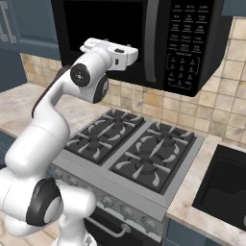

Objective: Pick the hotdog bun from the counter and place it in the microwave. Then turn on the microwave.

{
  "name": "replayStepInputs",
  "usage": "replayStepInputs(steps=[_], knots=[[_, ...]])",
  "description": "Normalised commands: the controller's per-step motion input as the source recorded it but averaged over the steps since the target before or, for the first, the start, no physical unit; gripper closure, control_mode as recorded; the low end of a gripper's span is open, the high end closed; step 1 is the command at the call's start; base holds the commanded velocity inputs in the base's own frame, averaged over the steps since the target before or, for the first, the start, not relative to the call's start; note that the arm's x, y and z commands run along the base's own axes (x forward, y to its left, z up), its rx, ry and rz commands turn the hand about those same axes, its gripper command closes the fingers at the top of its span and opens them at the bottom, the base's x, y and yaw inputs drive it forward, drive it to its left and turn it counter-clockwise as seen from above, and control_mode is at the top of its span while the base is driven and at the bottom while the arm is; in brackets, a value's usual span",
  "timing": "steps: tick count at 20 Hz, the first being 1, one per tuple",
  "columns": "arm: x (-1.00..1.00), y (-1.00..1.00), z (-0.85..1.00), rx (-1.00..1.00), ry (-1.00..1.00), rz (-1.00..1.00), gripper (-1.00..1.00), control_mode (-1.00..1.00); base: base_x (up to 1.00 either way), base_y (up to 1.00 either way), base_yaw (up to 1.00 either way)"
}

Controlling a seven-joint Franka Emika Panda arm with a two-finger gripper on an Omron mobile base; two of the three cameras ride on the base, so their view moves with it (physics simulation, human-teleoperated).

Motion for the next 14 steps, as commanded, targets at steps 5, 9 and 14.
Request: replayStepInputs(steps=[5, 9, 14], knots=[[-0.37, -0.01, 0.1, 0.0, 0.11, 0.0, -1.0, -1.0, 0.0, 0.0, 0.0], [-0.53, -0.07, 0.05, 0.0, 0.09, 0.0, -1.0, -1.0, 0.0, 0.0, 0.0], [-0.56, -0.24, 0.0, -0.02, 0.01, -0.02, -1.0, -1.0, 0.0, 0.0, 0.0]])
